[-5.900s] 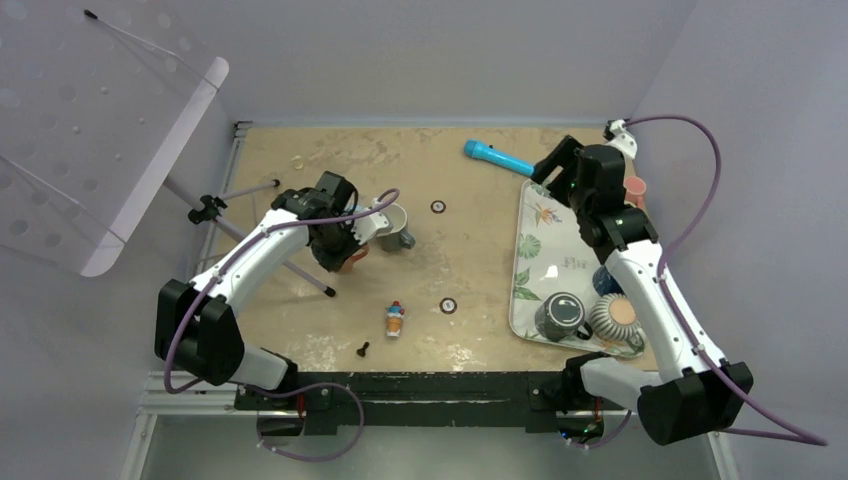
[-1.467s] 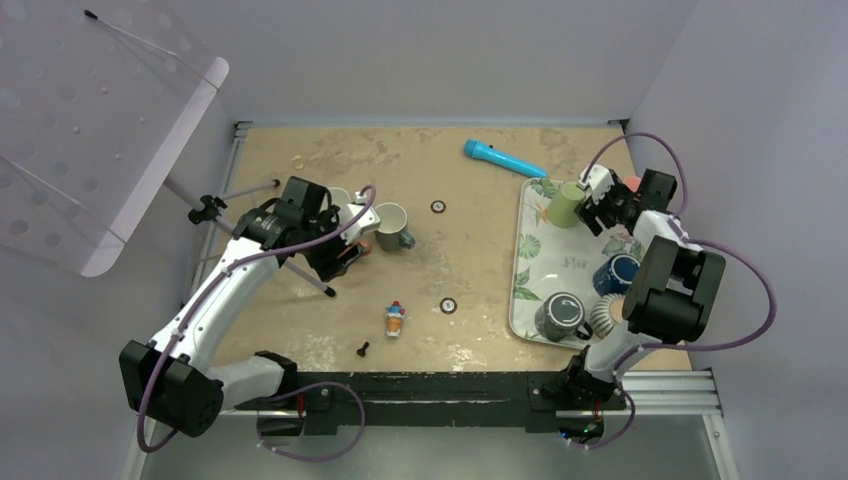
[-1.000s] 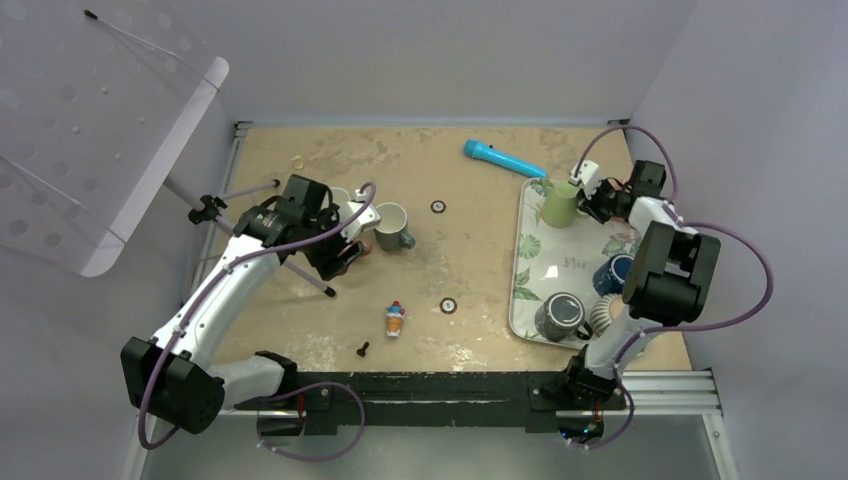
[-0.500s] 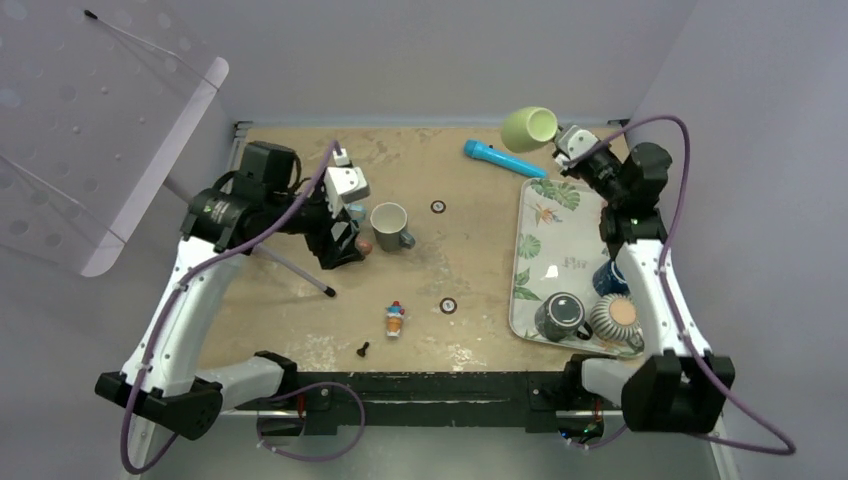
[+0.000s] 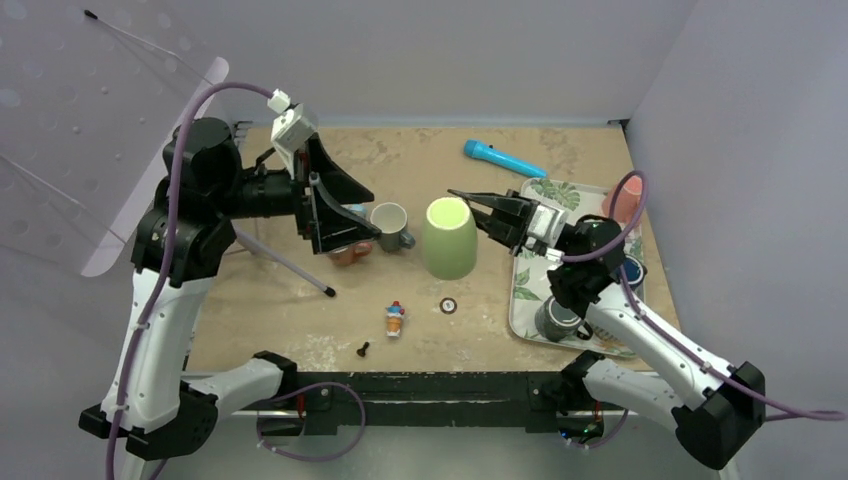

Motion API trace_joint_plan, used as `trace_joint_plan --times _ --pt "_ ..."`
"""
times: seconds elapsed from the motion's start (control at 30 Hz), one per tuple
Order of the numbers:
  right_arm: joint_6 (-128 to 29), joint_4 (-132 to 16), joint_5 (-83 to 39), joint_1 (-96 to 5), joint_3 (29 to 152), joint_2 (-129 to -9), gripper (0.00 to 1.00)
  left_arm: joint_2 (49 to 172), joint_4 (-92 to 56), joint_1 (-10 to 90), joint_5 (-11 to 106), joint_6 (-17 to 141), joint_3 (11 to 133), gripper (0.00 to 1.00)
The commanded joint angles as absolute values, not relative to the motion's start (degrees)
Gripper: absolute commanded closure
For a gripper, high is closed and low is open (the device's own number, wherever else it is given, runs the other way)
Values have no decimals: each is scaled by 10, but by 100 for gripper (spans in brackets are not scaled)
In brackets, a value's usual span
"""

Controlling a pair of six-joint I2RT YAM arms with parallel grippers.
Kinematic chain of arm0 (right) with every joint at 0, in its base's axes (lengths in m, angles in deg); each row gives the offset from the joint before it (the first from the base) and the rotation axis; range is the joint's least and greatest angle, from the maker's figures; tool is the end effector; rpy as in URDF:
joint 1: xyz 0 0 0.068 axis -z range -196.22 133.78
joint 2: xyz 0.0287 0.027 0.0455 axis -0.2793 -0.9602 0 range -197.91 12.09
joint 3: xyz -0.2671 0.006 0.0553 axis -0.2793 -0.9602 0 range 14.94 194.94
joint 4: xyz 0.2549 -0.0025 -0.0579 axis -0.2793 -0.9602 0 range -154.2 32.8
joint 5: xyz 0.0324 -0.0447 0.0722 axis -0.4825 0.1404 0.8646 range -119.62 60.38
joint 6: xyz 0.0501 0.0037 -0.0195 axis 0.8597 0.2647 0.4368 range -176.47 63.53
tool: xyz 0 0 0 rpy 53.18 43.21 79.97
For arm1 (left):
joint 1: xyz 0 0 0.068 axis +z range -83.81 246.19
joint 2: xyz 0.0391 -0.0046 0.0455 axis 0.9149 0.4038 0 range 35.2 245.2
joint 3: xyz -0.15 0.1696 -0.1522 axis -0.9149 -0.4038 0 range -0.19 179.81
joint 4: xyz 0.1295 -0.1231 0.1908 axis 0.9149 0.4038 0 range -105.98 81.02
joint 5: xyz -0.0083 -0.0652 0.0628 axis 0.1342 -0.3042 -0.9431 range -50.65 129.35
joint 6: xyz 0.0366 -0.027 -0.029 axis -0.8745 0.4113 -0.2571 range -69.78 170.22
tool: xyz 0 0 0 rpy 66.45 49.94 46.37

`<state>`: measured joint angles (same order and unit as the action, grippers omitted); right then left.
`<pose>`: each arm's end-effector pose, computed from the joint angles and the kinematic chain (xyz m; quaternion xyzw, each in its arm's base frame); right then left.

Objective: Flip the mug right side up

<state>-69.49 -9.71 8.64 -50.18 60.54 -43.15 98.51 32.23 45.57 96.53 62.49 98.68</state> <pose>0.1548 0.1308 0.4110 -0.4355 0.2635 0.2958 0.8083 0.1362 -0.0832 0.5203 0.3482 0.6619 -0.5136 0.4206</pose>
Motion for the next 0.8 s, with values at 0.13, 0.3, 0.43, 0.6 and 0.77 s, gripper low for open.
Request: trace_joint_plan --times 0.13,0.3,0.43,0.6,0.77 --pt "-616 34 7 -562 649 -471 100 1009 141 460 1012 845 924 15" --pt "-529 -153 -110 -567 756 -493 100 995 282 458 952 634 989 18" --pt "-434 -382 -219 -566 885 -535 100 983 407 455 799 415 1059 17" --pt "-310 -493 -237 -567 953 -596 100 970 437 442 713 299 1061 14" --pt "-195 -491 -190 -566 966 -652 100 966 389 377 552 223 1011 10"
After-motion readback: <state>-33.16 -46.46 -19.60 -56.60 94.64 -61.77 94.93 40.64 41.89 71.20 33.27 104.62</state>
